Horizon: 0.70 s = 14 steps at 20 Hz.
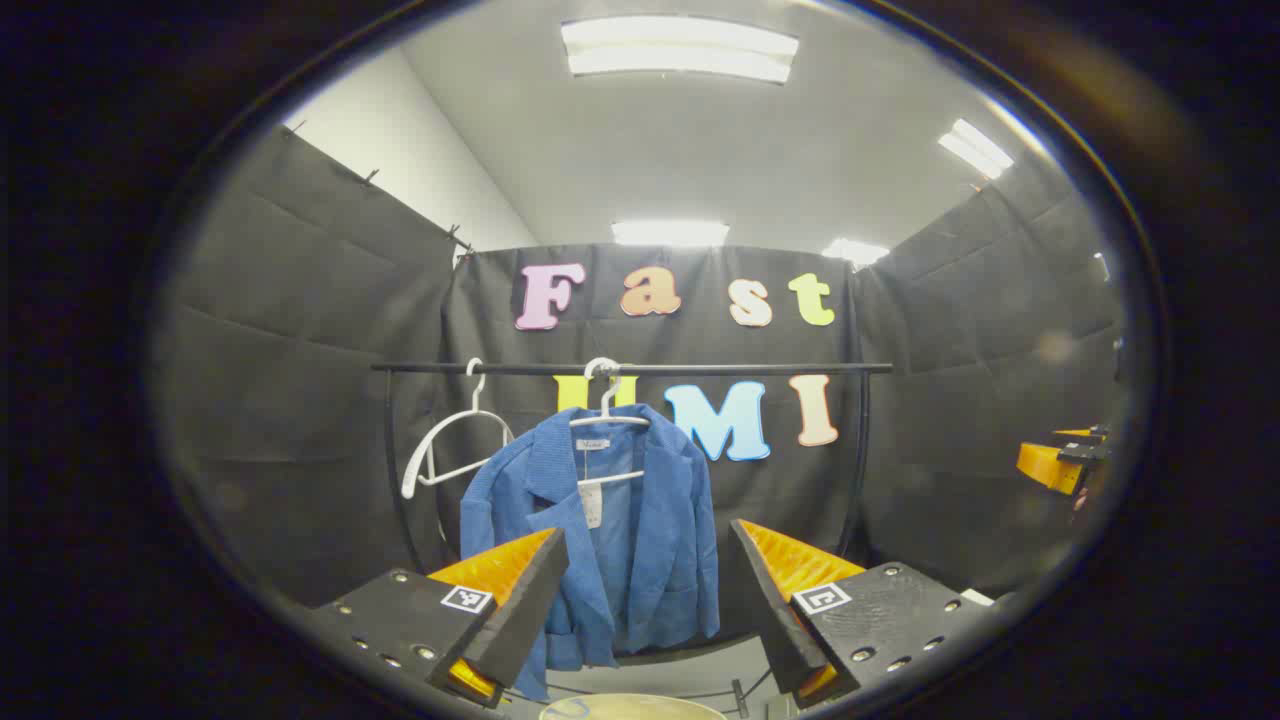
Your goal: Grasp the clothes on the hanger with both hands and then place them into the laundry hamper below.
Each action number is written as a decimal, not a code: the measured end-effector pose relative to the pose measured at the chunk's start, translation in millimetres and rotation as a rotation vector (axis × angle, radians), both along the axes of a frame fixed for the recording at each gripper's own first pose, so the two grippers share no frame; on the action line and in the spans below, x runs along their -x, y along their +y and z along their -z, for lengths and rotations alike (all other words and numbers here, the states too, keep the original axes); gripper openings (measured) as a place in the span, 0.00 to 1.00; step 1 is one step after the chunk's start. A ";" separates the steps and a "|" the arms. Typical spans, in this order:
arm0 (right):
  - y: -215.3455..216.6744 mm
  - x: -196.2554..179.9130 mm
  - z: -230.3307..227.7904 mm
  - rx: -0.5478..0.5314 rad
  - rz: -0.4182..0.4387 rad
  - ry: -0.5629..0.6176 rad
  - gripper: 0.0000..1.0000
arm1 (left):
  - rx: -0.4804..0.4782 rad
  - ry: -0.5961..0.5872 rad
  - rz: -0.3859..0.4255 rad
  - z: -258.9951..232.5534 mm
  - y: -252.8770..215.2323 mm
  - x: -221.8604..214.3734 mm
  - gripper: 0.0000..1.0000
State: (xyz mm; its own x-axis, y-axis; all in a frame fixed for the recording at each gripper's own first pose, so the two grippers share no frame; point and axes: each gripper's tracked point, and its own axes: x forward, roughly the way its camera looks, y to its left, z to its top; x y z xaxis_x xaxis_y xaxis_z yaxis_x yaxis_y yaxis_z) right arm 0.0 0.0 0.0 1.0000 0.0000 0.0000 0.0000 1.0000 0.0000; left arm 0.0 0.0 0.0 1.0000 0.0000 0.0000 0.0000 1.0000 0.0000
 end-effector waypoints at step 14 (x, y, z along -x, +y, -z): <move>24.7 15.8 -8.1 0.001 -0.027 -0.011 0.96 | 0.049 0.018 -0.021 5.8 20.7 8.0 0.93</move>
State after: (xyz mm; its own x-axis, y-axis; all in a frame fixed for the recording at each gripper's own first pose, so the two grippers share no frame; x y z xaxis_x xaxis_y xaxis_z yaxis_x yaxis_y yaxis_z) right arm -15.8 24.7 8.1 0.9996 0.0268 0.0112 -0.0268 0.9996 -0.0016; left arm -8.0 20.7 -5.8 0.9996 0.0208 -0.0190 -0.0217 0.9986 -0.0489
